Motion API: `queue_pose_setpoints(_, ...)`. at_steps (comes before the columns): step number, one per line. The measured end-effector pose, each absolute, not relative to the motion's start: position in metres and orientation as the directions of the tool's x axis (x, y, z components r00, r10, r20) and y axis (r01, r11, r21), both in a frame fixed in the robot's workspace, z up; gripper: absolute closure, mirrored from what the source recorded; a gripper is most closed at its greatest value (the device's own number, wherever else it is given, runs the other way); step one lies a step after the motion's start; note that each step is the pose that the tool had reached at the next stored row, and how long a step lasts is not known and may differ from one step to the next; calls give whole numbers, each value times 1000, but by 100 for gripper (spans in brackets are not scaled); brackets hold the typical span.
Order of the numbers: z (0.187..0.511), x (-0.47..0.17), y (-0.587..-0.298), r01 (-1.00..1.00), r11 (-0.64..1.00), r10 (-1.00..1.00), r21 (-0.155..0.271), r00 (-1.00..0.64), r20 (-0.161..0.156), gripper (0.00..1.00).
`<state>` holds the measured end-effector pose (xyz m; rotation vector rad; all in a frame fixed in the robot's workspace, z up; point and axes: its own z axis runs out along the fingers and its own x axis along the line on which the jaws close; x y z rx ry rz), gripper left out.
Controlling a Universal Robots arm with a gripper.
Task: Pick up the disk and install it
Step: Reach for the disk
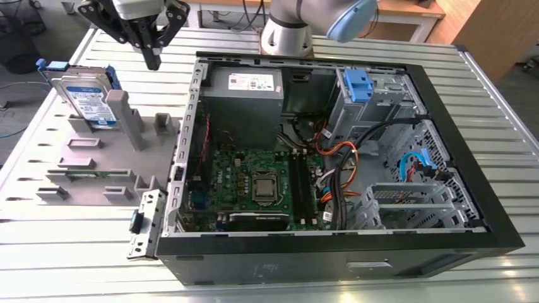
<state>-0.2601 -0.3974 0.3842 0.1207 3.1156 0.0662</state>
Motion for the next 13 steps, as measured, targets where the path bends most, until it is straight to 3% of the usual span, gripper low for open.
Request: queue_pose_setpoints(13,382,-293,-397,80,996,81,43,-997,-21,89)
